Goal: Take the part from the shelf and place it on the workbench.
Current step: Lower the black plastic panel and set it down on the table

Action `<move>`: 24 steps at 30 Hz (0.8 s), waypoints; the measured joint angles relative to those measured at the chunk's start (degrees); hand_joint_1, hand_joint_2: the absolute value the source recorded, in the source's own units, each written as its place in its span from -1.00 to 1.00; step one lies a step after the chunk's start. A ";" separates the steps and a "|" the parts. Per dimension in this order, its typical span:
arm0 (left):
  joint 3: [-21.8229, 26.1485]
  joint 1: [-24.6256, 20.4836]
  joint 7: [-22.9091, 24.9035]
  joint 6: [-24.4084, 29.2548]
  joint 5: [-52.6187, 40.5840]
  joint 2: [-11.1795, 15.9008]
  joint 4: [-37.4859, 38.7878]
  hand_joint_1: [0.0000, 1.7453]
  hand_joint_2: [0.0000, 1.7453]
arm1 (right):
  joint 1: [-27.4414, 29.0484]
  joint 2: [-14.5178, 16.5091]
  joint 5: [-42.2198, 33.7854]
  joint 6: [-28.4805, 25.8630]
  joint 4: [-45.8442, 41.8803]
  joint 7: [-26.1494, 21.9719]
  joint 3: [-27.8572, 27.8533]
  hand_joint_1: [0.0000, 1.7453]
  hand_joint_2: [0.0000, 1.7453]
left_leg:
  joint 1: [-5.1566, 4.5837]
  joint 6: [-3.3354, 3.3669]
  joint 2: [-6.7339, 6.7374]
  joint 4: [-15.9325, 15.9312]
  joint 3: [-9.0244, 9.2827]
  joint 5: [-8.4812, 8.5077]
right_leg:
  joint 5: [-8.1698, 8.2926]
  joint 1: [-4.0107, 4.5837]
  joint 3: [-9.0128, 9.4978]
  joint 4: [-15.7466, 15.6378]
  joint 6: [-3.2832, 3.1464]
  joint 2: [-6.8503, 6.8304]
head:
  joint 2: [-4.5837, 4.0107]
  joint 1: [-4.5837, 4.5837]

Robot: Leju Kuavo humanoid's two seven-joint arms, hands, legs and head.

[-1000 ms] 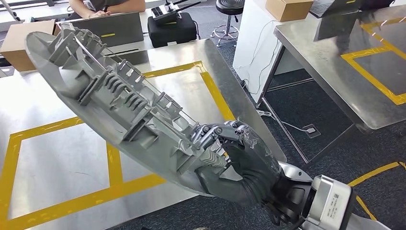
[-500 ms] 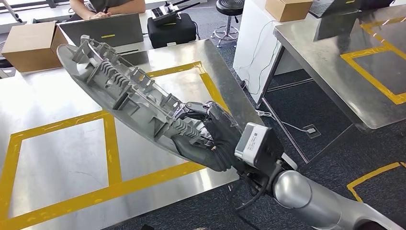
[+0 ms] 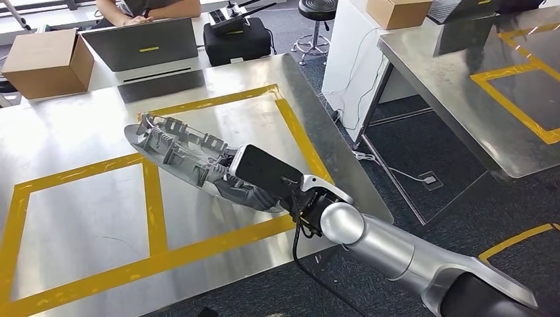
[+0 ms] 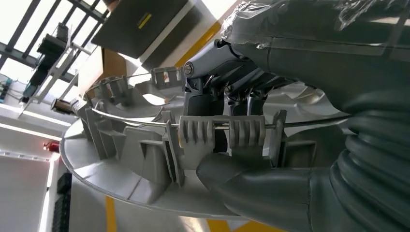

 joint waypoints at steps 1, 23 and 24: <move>0.00 -0.12 0.23 -0.06 -0.37 -0.01 -0.04 -1.00 1.00 | -0.30 0.73 0.38 0.29 1.83 0.15 0.69 1.00 1.00 | 0.00 0.00 0.00 0.00 0.00 0.00 | 0.00 0.00 0.00 0.00 0.00 -0.01 | 0.00 0.01; 0.52 -1.51 2.59 -2.39 -7.96 -0.26 -0.32 -1.00 1.00 | -4.07 12.45 14.98 3.15 35.31 0.12 10.70 1.00 1.00 | 0.00 0.00 -0.03 -0.01 0.18 0.09 | 0.02 0.00 0.15 0.00 -0.02 -0.07 | 0.00 -0.03; 0.64 -1.52 2.63 -2.51 -8.15 -0.32 -0.32 -1.00 1.00 | -4.14 12.83 15.09 3.13 36.23 -0.06 10.87 1.00 1.00 | 0.00 0.00 -0.03 -0.01 0.19 0.09 | 0.02 0.00 0.16 0.00 -0.02 -0.07 | 0.00 -0.04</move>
